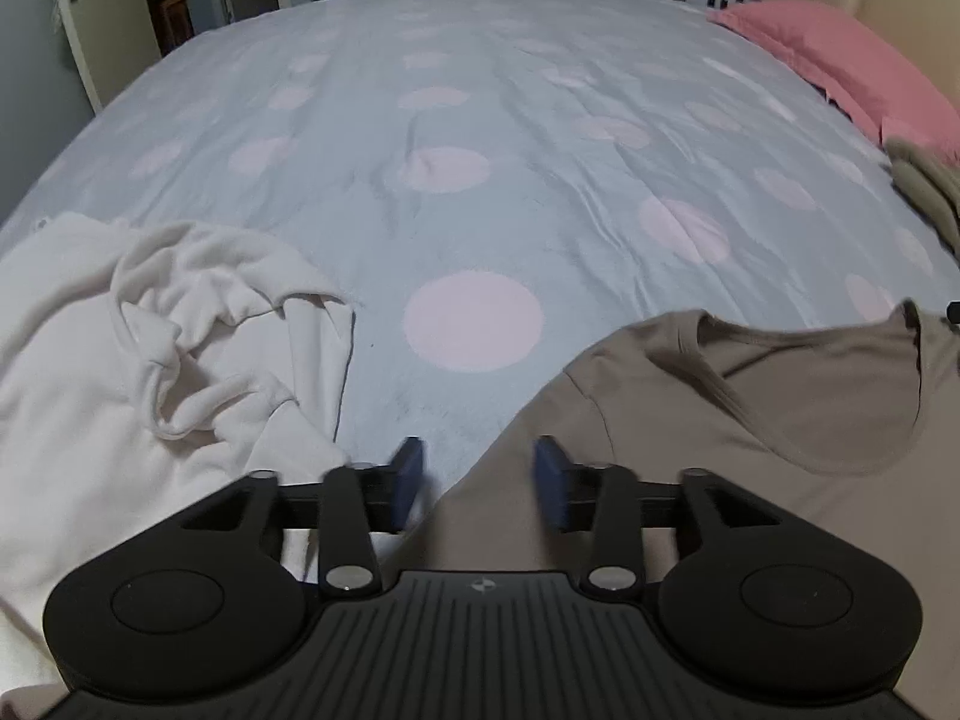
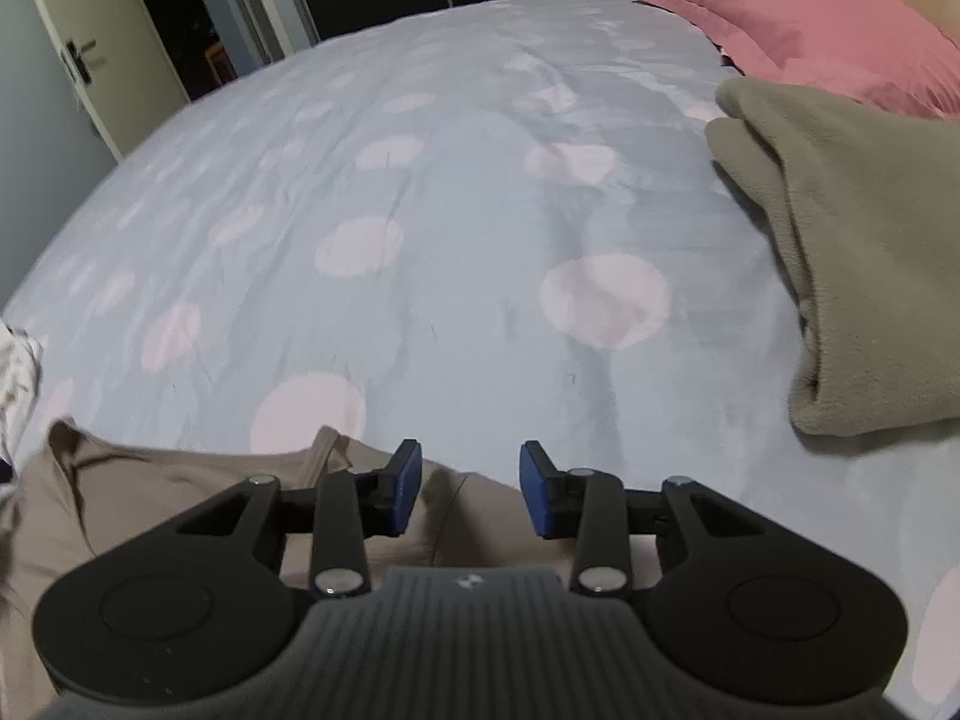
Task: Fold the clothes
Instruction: 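Pull the taupe top's hem with both tools to stretch it flat, then release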
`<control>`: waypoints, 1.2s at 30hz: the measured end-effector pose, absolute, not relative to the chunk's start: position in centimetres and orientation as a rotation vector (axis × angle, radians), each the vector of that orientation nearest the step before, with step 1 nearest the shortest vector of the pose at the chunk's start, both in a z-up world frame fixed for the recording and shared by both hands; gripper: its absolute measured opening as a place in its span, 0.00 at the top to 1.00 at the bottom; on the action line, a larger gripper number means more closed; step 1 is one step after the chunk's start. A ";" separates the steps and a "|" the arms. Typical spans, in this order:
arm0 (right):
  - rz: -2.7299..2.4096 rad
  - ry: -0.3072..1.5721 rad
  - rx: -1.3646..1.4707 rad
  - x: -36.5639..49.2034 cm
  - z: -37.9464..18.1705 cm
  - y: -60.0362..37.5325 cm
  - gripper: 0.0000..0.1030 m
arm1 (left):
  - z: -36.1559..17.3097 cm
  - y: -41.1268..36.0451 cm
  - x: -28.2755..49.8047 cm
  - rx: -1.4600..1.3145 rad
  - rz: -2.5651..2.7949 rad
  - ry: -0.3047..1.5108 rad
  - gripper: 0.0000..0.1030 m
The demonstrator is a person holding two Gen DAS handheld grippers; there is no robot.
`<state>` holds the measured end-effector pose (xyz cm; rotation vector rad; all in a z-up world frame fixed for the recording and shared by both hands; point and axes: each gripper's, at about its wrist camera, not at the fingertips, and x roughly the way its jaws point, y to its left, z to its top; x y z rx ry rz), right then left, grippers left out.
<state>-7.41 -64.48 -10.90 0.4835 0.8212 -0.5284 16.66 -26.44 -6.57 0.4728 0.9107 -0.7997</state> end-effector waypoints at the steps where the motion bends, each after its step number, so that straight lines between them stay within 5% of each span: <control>1: -0.528 0.829 0.490 -7.5 -10.9 -64.3 0.59 | -6.3 -26.4 16.3 0.479 -0.805 0.913 0.60; 6: -0.494 0.834 0.506 -8.6 -9.7 -62.8 0.50 | -4.0 -25.7 13.8 0.496 -0.871 0.890 0.60; 26: -0.336 1.004 0.451 -20.0 -7.1 -48.6 0.52 | -3.5 -12.0 -3.2 0.597 -1.011 1.042 0.60; 36: -0.180 1.235 0.402 -25.8 -8.8 -42.3 0.57 | -6.5 -7.7 -8.8 0.801 -1.080 1.137 0.60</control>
